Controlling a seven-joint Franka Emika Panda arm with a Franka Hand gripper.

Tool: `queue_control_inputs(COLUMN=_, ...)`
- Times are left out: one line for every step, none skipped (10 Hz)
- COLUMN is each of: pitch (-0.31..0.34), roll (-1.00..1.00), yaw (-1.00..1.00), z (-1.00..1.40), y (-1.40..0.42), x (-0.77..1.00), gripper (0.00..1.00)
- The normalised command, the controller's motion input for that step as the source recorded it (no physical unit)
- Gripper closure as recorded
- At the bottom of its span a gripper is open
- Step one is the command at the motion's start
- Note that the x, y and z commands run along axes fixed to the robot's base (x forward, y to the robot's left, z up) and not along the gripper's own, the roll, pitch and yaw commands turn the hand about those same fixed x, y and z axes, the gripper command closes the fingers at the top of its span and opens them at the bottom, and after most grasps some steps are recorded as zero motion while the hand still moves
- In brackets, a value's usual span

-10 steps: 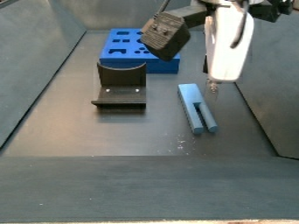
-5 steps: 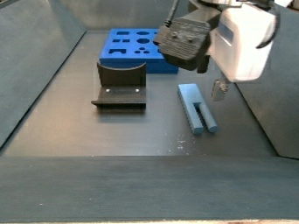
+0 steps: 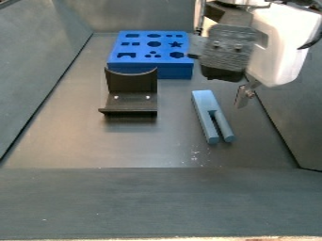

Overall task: Pick up the square-circle object. Move up. Rotate the square-circle object. Place the square-circle object on the fixture. Regrasp the square-circle object. Move to above the board. Insert the square-circle object.
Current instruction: Rotate the square-circle object.

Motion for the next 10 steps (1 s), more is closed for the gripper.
queue_control_inputs(pitch=-0.007, roll=0.0, yaw=1.0, z=-0.04, y=0.0, x=0.04, gripper=0.0)
queue_control_inputs(pitch=-0.007, roll=0.0, yaw=1.0, z=-0.04, y=0.0, x=0.04, gripper=0.0)
queue_control_inputs(pitch=-0.008, roll=0.0, yaw=1.0, z=-0.04, y=0.0, x=0.04, gripper=0.0)
queue_control_inputs(pitch=-0.008, roll=0.0, yaw=1.0, z=-0.04, y=0.0, x=0.04, gripper=0.0)
queue_control_inputs(pitch=-0.009, roll=0.01, yaw=1.0, z=-0.04, y=0.0, x=0.04, gripper=0.0)
queue_control_inputs(pitch=-0.009, roll=0.01, yaw=1.0, z=-0.04, y=0.0, x=0.04, gripper=0.0)
queue_control_inputs(pitch=-0.01, roll=0.01, yaw=1.0, z=-0.04, y=0.0, x=0.04, gripper=0.0)
queue_control_inputs(pitch=-0.011, roll=0.01, yaw=1.0, z=-0.04, y=0.0, x=0.04, gripper=0.0)
queue_control_inputs(pitch=-0.012, roll=0.01, yaw=1.0, z=-0.04, y=0.0, x=0.04, gripper=0.0)
queue_control_inputs(pitch=-0.012, roll=0.01, yaw=1.0, z=-0.04, y=0.0, x=0.04, gripper=0.0)
